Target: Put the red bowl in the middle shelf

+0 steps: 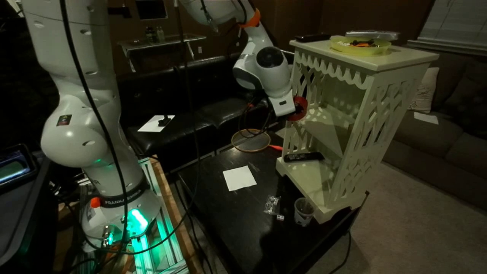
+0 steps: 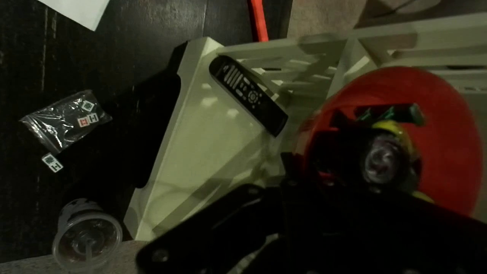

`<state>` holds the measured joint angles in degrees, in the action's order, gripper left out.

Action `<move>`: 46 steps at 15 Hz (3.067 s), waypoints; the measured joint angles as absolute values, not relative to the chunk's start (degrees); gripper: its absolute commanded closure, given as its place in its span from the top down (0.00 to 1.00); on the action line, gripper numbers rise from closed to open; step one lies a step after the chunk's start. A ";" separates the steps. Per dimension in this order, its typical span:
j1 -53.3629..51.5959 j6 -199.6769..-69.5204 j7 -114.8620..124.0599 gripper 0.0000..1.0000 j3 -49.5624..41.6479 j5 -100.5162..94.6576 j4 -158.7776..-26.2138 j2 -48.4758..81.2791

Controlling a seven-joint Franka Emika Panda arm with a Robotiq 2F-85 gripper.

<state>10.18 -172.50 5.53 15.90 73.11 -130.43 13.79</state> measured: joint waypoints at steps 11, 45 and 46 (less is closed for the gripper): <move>10.28 -179.07 3.61 0.01 18.51 85.95 -120.48 21.92; 19.43 -166.58 -12.84 1.00 17.57 87.05 -105.26 34.70; 21.55 -162.22 -13.17 1.00 17.48 85.11 -107.91 32.64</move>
